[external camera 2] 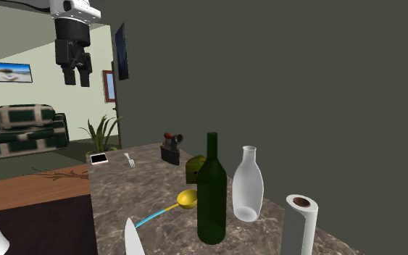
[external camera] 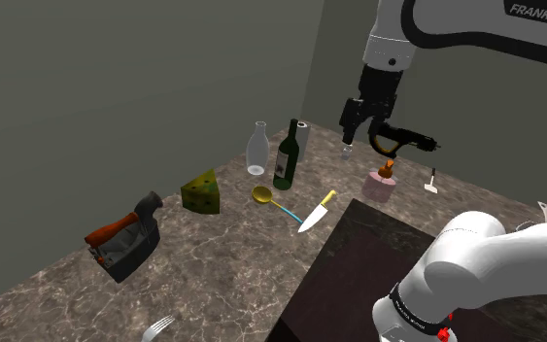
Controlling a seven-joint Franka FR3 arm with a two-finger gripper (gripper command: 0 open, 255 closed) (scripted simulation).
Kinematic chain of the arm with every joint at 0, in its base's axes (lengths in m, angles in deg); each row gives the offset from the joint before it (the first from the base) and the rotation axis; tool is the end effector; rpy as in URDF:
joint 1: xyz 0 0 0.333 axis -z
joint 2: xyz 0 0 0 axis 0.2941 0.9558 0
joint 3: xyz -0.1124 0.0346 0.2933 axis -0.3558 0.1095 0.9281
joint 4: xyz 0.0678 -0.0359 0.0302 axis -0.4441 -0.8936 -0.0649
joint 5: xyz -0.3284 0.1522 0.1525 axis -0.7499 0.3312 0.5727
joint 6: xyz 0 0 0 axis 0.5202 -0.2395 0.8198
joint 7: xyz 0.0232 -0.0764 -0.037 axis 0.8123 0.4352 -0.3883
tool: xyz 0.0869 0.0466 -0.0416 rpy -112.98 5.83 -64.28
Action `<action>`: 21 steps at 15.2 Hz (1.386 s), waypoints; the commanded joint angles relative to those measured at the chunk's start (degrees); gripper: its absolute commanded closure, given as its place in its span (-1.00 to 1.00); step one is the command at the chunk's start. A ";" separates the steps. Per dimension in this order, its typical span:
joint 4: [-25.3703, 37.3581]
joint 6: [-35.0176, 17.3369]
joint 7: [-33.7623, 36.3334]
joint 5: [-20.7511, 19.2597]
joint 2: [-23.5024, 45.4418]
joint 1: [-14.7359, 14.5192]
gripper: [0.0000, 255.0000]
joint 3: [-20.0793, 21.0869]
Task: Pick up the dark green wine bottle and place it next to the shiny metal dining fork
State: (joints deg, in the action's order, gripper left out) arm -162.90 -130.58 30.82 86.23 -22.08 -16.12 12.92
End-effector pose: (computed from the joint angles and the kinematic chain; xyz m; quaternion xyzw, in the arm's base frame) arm 0.3016 0.0164 0.6202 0.9968 -0.0773 -0.0122 0.0165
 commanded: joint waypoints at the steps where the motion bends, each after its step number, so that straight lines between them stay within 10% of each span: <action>1: 0.00 0.00 0.00 0.00 0.00 0.00 -1.00 0.00; 21: 15.22 -25.17 -0.80 -3.60 35.45 5.27 -1.00 -5.48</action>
State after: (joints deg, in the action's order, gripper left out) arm -148.93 -154.57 30.02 82.67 11.24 -11.08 7.71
